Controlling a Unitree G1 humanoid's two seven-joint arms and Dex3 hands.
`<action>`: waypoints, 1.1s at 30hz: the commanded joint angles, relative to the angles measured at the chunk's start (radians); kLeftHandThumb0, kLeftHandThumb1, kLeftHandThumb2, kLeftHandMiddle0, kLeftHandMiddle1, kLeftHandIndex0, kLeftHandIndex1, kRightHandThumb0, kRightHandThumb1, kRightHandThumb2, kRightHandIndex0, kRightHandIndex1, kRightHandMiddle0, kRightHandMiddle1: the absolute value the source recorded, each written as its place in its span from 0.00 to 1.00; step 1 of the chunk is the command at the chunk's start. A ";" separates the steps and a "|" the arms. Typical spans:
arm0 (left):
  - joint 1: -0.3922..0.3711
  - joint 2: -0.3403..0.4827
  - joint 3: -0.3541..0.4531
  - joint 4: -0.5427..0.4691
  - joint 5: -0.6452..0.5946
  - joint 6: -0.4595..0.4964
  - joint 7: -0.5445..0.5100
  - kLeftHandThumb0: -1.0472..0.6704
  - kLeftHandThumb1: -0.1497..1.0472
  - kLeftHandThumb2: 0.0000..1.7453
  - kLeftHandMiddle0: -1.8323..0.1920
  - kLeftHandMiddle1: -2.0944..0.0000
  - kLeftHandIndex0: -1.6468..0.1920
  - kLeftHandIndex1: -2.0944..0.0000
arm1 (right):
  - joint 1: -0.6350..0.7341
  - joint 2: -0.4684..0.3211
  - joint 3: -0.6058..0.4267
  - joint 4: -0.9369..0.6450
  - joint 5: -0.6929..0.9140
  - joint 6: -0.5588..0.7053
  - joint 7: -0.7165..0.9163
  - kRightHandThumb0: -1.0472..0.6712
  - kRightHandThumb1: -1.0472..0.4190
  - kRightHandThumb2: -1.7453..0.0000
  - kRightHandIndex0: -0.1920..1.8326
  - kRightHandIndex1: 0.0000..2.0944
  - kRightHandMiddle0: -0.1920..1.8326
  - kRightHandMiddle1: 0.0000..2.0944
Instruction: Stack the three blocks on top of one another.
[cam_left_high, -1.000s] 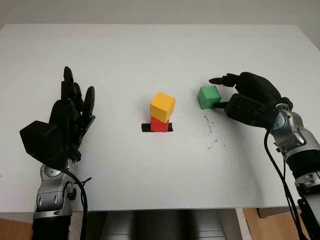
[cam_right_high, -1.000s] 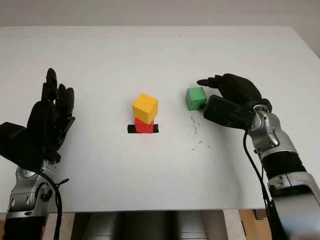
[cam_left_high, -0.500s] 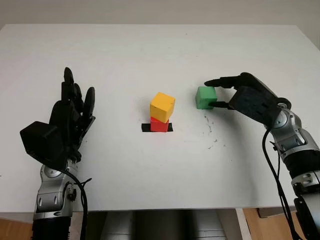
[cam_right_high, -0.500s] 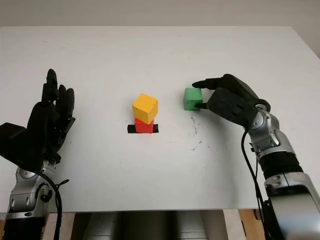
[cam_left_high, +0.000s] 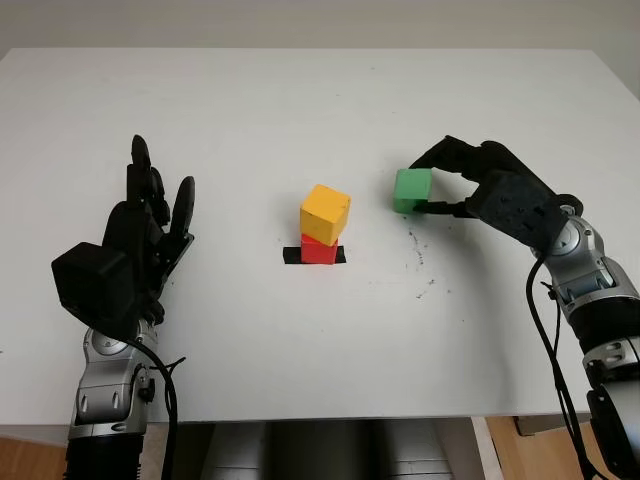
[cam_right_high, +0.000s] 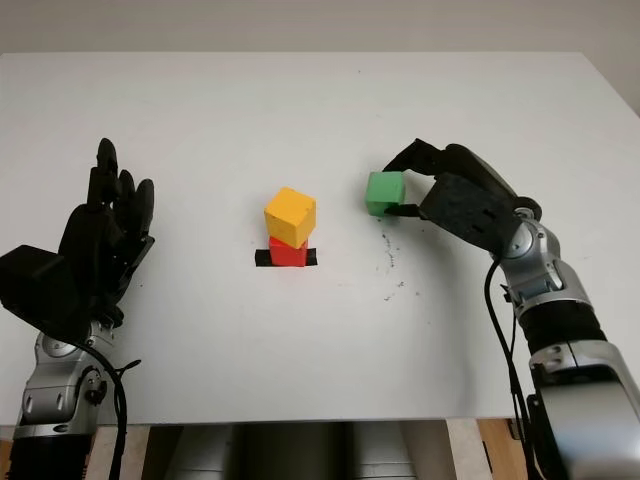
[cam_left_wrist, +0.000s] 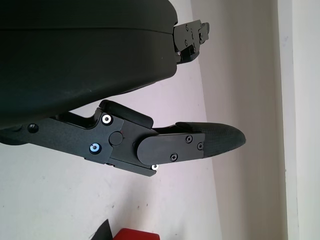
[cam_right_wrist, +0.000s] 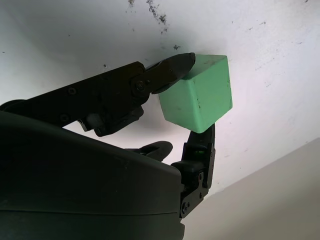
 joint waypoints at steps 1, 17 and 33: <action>-0.012 0.001 -0.003 -0.002 -0.004 -0.013 -0.004 0.22 1.00 0.27 1.00 1.00 1.00 1.00 | -0.015 -0.017 -0.014 -0.010 0.001 -0.020 -0.015 0.38 0.05 0.97 0.33 0.04 0.26 0.66; -0.003 0.000 0.005 -0.007 -0.016 -0.011 -0.009 0.19 1.00 0.28 1.00 1.00 1.00 0.99 | 0.086 0.104 -0.193 -0.488 0.428 0.231 0.201 0.45 0.00 0.95 0.26 0.00 0.13 0.87; 0.003 0.000 0.007 -0.013 -0.038 -0.002 -0.014 0.20 1.00 0.32 1.00 1.00 1.00 1.00 | 0.146 0.255 -0.217 -0.852 0.782 0.784 0.266 0.38 0.00 0.88 0.24 0.00 0.13 0.97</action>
